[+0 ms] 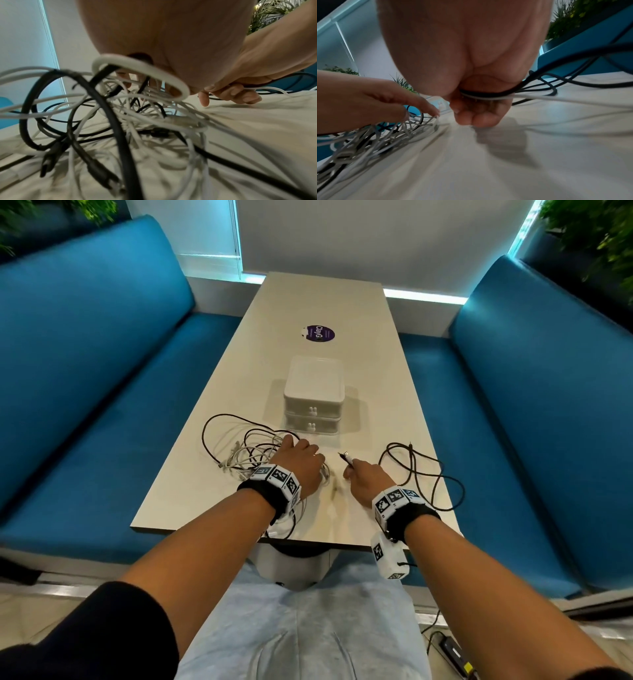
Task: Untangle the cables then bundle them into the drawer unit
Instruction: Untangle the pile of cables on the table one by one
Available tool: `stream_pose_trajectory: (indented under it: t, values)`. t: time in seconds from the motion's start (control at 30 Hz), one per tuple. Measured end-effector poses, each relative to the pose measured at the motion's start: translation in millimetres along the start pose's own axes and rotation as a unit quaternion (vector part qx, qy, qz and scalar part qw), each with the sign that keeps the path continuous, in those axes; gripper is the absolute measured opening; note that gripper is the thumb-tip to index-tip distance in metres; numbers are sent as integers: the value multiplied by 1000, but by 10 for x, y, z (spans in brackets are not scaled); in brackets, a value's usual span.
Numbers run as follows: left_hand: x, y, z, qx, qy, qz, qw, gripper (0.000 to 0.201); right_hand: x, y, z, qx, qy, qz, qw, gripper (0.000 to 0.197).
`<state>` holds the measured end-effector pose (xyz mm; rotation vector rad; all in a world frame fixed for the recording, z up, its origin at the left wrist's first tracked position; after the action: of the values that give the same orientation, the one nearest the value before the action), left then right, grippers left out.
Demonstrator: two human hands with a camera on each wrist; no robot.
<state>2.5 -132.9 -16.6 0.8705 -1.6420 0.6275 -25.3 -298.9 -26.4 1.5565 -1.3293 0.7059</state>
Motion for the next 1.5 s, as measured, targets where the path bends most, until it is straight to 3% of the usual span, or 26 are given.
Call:
stream_pose_trajectory:
  t: [0.23, 0.5, 0.77, 0.97, 1.07, 1.17, 1.33, 1.5]
  values:
    - [27, -2, -10, -3, 31, 6, 999, 18, -54, -31, 3, -3, -3, -7, 1000, 27]
    - [19, -22, -12, 3, 25, 1, 1000, 26, -63, -23, -3, -11, -18, -5, 1000, 29]
    - [123, -5, -119, 16, 139, 109, 984, 40, -23, -45, 22, -26, -17, 30, 999, 27]
    - [234, 9, -131, -1, 215, 211, 954, 35, 88, -50, 11, -15, -120, 86, 989, 28]
    - [219, 3, -96, 14, 261, 196, 945, 38, 146, -26, -45, -20, -170, 101, 980, 35]
    - [258, 9, -61, 49, 310, 166, 935, 21, 165, -8, -90, -26, -201, 104, 974, 43]
    - [305, 35, -8, 79, 335, 140, 928, 18, 142, -1, -180, -25, -220, 73, 973, 49]
    - [342, 87, 115, 56, 334, 121, 933, 12, 99, -61, -255, -8, -167, 56, 984, 35]
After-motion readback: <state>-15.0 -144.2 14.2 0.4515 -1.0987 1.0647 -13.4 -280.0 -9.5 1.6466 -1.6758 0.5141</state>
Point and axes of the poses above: each hand's wrist, its own y-axis away from the middle knuckle, its own x-axis out of the back of the hand, z = x × y, the point moved 2 cm from there along -y, towards the middle knuckle, and after that the axes turned 3 degrees about -x, right-handed, at the moved point
